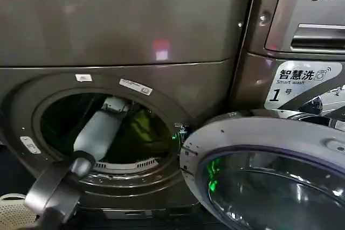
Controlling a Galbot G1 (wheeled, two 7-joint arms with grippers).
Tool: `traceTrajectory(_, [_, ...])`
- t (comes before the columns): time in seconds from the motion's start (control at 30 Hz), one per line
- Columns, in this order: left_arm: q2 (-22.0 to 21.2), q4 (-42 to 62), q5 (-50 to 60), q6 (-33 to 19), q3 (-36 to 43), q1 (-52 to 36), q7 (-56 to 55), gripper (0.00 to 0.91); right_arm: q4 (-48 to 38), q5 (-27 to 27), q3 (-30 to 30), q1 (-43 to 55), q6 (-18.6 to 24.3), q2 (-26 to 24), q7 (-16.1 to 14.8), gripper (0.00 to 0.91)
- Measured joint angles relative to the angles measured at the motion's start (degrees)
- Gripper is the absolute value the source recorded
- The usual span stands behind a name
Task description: Grasp the clothes from the dryer.
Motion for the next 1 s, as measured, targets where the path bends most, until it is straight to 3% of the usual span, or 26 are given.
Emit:
traceTrajectory(0.5, [0.4,5.6,7.6,-7.2,8.6,-4.5,18.2,0.907,0.4,-0.1,-0.3,0.1,0.0,0.2,-0.1,0.907])
traceTrajectory(1.0, [-0.2,9.6,18.9,-12.6,16.4,-8.6,28.7,0.907,0.5,-0.6,-1.0,0.6,-0.1,0.0,-0.4,0.907])
